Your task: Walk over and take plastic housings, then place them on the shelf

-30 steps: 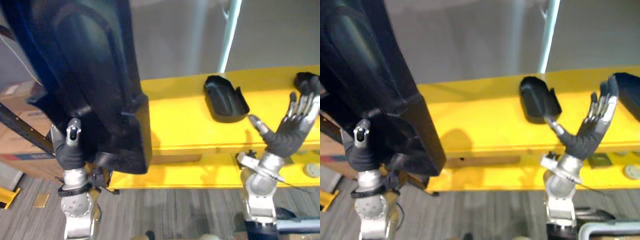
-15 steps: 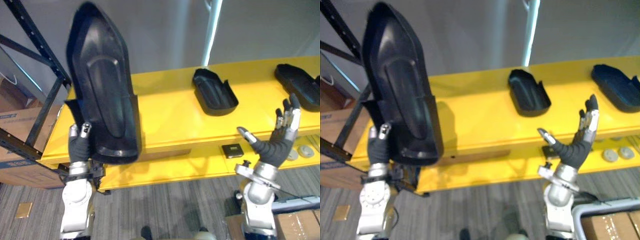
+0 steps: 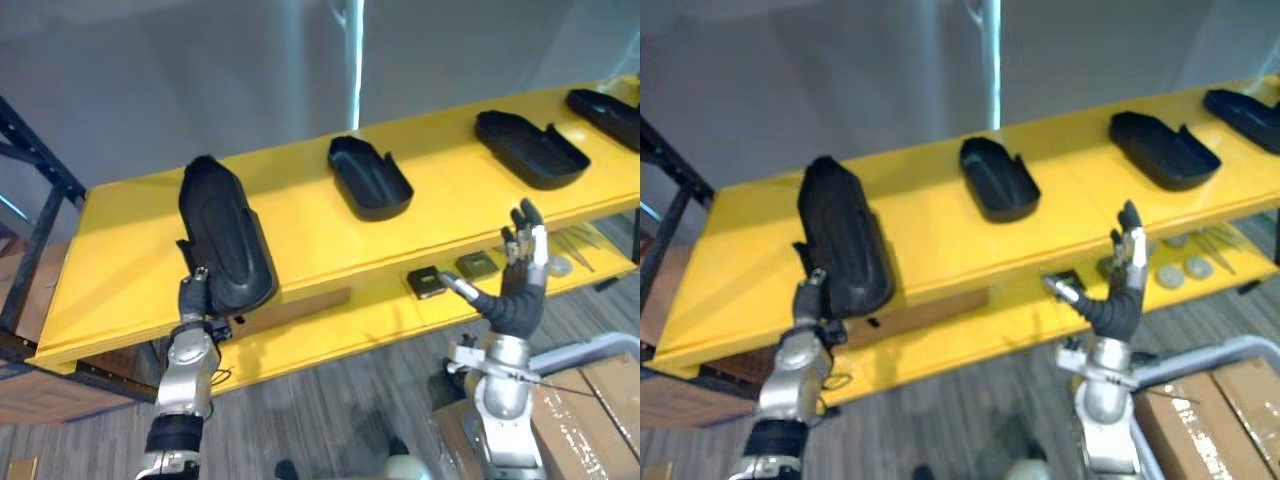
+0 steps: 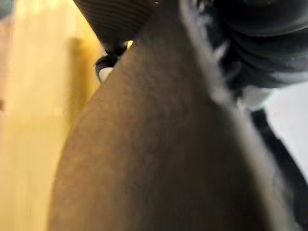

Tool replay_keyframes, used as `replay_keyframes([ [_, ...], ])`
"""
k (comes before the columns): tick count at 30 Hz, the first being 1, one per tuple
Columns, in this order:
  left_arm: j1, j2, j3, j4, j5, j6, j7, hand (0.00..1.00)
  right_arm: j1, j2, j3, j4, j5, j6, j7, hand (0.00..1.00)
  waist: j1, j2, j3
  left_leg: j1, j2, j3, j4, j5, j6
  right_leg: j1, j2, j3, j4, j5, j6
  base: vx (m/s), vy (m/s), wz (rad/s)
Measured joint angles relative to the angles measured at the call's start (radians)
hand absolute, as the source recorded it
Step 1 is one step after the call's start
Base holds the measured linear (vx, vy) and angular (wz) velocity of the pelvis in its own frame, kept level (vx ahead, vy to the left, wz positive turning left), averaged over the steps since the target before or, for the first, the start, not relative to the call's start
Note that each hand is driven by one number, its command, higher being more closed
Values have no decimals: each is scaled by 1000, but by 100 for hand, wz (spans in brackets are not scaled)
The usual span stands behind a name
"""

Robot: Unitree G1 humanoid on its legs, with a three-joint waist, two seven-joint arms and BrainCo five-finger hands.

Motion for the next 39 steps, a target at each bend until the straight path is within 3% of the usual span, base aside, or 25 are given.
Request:
replay_keyframes([
  [4, -86, 35, -2, 129, 3, 43, 0, 100, -1, -18, 13, 0, 42, -7, 37, 0, -35, 12, -8, 4, 8, 23, 0, -1, -1, -1, 3, 12, -5, 8, 1, -22, 0, -10],
  [11, -228, 91, 0, 229, 56, 148, 7, 100, -3, -51, 48, -1, 89, -7, 98, 0, -56, 14, -9, 17, 24, 77, 0, -6, -7, -7, 19, 44, -19, 27, -3, -12, 0, -16],
  [13, -271, 138, 0, 232, 104, 206, 0, 100, -3, -62, 68, -2, 101, -7, 106, 0, -66, 21, -13, 17, 34, 112, 0, -4, -11, -16, 25, 52, -19, 28, -4, 6, -10, -10],
  [16, -312, 168, 8, 268, 133, 259, -18, 100, -1, -70, 75, -5, 116, -7, 115, 0, -69, 31, -20, 18, 36, 119, 0, 0, -17, -19, 28, 60, -19, 29, -4, 10, -4, -7],
  [24, -327, 188, 20, 341, 251, 365, -72, 100, 1, -96, 76, -9, 124, 3, 115, 0, -84, 42, -27, 18, 37, 123, 1, 3, -20, -21, 33, 63, -20, 29, -4, -1, 0, 0],
  [30, -353, 189, 60, 456, 252, 394, -68, 100, 1, -167, 71, -20, 163, 6, 120, 0, -90, 50, -23, 10, 43, 155, 1, 3, -21, -52, 33, 96, -19, 34, -6, 0, 2, -15],
  [39, -377, 190, 130, 506, 235, 387, -64, 100, -2, -213, 72, -57, 197, 13, 150, 0, -91, 76, -2, 17, 46, 164, 6, 4, -23, -56, 36, 113, -14, 33, -7, 8, -2, -2],
])
